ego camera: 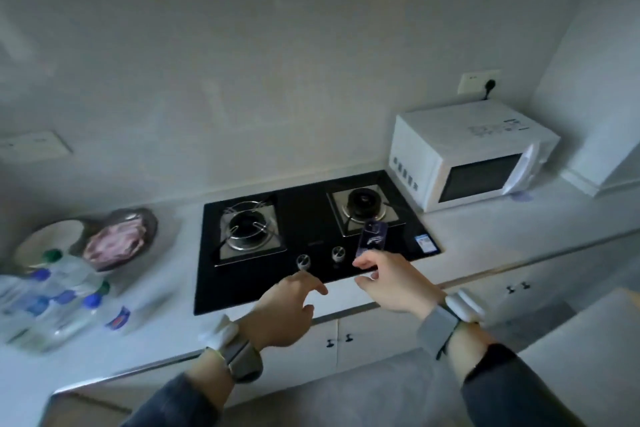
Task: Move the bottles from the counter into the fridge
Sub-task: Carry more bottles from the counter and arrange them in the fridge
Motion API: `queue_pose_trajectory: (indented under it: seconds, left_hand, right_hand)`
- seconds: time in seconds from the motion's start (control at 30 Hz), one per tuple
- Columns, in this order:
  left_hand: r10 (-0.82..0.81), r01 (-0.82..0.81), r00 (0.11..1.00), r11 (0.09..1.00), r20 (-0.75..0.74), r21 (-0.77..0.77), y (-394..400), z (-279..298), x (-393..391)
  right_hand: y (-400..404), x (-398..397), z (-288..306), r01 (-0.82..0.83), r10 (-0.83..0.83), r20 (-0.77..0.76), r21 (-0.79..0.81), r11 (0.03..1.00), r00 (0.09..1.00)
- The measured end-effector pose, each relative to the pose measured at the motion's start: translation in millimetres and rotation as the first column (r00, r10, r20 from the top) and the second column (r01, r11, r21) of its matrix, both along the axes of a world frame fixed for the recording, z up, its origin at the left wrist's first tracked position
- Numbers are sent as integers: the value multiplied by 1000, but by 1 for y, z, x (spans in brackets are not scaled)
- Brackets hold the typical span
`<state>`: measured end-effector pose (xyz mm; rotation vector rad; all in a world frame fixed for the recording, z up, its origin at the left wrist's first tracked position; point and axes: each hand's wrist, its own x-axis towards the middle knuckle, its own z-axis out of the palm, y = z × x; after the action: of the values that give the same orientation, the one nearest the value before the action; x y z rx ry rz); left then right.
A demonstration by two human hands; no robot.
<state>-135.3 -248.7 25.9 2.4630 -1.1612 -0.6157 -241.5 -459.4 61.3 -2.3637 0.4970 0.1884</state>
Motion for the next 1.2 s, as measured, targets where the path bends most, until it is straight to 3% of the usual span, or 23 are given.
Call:
queue_pose_trajectory:
  seconds: [0.13,0.33,0.47,0.7,0.97,1.2]
  left_hand:
    - [136,-136,990,991,-22,-1,82,-2,1]
    - [349,-349,935,937,67,-10,181,2,22]
    - [509,-507,857,861,81,-48,230,7,31]
    - [777,-766,624,629,83,-136,331,11,40]
    - [906,-882,416,424,84,-208,429,20,105]
    - [924,-908,362,380,123,-179,511,17,200]
  right_hand:
    - [67,34,-5,-101,101,-5,-12,995,995]
    - [153,92,5,-310,309,-26,-18,951,951]
    - [201,136,10,-441,441,-20,-53,896,897]
    - [298,203,6,-648,651,-16,-124,751,759]
    - [389,277,13,-714,719,-16,-135,687,695]
    - [454,360,1,-627,634,-21,-175,759,773]
